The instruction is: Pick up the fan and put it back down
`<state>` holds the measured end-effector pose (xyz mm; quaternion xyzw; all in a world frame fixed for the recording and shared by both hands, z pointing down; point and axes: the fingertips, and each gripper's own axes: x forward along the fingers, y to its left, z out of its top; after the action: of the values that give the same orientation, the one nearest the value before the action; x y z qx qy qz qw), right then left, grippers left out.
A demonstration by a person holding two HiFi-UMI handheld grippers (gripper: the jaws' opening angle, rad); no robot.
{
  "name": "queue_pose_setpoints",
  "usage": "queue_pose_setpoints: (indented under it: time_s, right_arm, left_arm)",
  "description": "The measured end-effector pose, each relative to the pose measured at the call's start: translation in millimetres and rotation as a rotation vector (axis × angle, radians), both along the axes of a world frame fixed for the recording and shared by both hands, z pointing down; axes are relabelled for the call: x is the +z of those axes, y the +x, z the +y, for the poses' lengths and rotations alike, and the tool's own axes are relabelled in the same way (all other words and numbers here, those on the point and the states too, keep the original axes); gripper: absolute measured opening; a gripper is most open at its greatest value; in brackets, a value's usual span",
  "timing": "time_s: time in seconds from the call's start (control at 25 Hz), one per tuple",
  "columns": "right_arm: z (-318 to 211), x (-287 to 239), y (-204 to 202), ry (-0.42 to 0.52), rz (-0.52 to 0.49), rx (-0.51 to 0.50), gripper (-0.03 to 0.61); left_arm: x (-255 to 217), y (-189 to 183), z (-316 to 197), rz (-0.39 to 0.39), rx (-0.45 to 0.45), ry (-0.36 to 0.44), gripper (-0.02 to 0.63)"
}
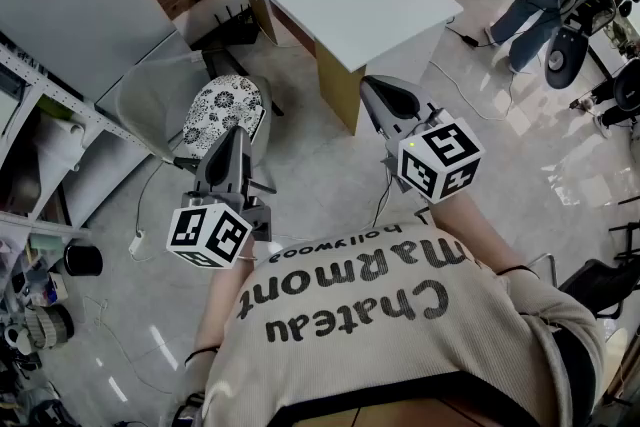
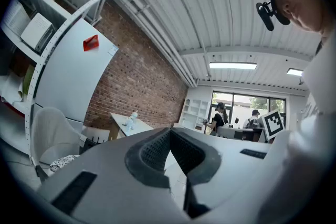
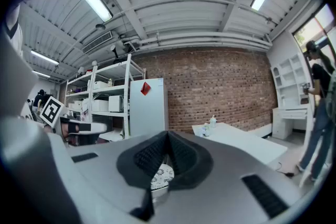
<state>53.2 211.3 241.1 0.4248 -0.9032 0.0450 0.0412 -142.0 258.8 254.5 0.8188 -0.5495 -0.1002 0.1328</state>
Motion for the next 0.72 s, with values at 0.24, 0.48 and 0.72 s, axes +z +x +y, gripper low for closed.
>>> queue_pose_setpoints:
  time_s: [0.24,0.48,0.72]
  right_arm:
    - [-3,1,2,-0.023,-0.036,-0.002,0.003]
    - [-4,3,6,-0.027,-0.058,0.035,0.003]
    - [-7,6,3,-0.046,-0.175,0.069,0.003]
  left_arm:
    - [0,1,-1,0.002,-0.008,0.003,0.000]
    - [5,-11,3,0.043,-0.002,0.007,0.000]
    - [20,-28,1,0.030,0.018,-0.014,0.000]
